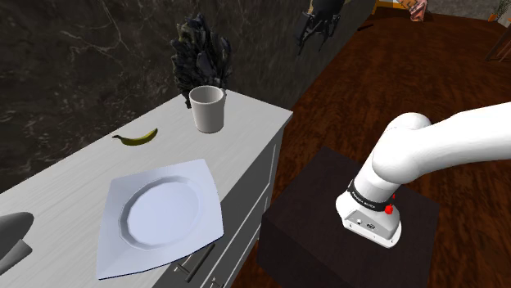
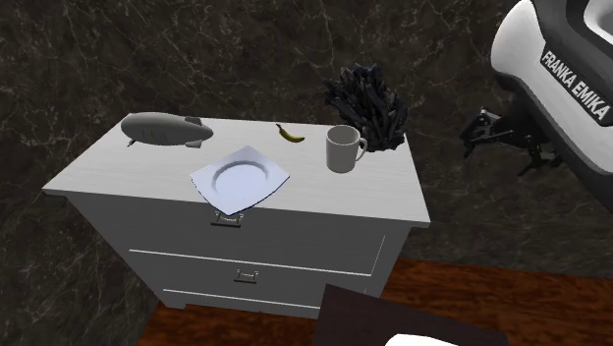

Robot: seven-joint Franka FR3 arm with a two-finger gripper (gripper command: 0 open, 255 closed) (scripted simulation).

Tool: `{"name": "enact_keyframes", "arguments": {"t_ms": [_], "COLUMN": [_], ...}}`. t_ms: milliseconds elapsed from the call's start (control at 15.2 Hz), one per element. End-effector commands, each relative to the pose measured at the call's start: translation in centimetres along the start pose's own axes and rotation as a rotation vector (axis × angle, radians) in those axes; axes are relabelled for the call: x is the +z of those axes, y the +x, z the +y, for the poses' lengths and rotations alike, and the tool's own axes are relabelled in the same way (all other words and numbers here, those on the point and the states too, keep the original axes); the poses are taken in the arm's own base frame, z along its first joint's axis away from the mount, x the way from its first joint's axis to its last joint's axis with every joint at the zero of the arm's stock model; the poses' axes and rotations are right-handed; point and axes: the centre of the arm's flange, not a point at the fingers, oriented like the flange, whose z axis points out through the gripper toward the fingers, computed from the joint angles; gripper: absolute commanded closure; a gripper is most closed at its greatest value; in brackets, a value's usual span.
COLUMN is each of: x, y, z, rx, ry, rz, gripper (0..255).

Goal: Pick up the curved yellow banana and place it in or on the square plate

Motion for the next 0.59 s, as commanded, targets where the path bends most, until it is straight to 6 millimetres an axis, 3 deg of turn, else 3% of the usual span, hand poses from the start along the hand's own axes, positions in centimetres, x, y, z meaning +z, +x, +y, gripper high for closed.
{"name": "enact_keyframes", "arguments": {"t_ms": [0,528], "x": [0.0,2.2], "y": [0.0,-4.8], "z": [0.0,-9.6], "rx": [0.0,0.286], "ry": [0.0,-0.035], "rz": [0.0,-0.002], "gripper": [0,0]}}
